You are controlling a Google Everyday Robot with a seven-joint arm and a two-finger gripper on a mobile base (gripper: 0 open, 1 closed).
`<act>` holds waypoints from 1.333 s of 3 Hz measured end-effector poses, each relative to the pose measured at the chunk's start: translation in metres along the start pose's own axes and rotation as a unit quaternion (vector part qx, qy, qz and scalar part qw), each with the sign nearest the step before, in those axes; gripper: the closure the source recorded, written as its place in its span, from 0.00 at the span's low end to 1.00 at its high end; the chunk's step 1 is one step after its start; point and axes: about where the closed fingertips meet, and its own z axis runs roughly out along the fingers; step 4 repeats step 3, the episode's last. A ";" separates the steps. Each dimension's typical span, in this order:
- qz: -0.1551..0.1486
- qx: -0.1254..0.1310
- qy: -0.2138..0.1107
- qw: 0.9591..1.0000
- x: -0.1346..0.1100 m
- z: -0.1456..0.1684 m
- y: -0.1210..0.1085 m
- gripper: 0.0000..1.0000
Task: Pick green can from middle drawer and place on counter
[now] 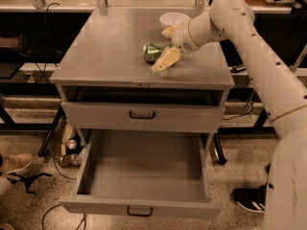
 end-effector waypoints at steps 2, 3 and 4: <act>0.010 0.092 -0.027 0.995 0.001 -0.080 -0.007 0.00; -0.004 0.196 -0.025 0.980 0.002 -0.175 0.000 0.00; -0.004 0.196 -0.025 0.980 0.002 -0.175 0.000 0.00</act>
Offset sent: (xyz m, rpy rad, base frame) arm -0.0653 -0.1351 0.0930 0.1117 -0.2533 -0.2838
